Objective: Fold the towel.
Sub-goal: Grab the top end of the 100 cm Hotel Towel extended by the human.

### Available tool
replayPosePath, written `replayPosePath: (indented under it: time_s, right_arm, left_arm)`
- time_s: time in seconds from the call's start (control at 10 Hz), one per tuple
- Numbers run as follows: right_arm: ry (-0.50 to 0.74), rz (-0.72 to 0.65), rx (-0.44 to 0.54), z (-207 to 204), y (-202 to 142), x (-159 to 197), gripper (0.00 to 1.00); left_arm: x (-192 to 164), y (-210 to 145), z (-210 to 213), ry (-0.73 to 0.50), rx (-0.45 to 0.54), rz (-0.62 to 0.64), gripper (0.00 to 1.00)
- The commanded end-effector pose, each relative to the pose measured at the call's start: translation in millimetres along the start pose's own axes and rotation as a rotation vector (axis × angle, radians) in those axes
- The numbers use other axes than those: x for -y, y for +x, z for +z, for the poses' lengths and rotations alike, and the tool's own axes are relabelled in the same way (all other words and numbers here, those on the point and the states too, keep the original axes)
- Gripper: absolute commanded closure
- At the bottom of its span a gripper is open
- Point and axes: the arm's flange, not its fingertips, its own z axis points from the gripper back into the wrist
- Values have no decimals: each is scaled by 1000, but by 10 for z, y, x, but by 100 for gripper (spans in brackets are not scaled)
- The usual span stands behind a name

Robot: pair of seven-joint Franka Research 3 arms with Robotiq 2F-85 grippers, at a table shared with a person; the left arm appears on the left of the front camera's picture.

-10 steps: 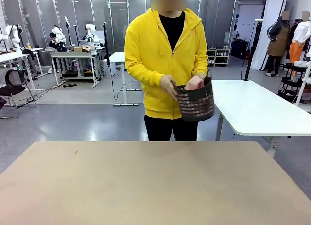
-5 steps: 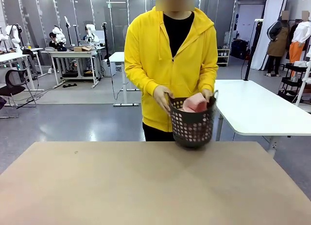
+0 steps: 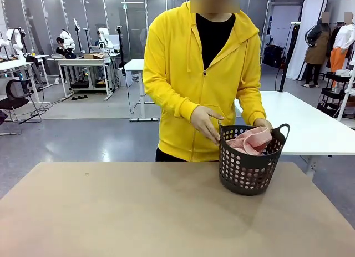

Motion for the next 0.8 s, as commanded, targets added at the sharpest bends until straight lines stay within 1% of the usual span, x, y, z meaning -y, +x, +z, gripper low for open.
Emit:
replayPosePath:
  time_s: [0.0,0.7]
  right_arm:
    - [12,12,11,6,30,1,0]
    - [12,12,11,6,30,1,0]
  left_arm:
    - [1,0,12,-12,-4,-12,0]
    - [1,0,12,-12,-4,-12,0]
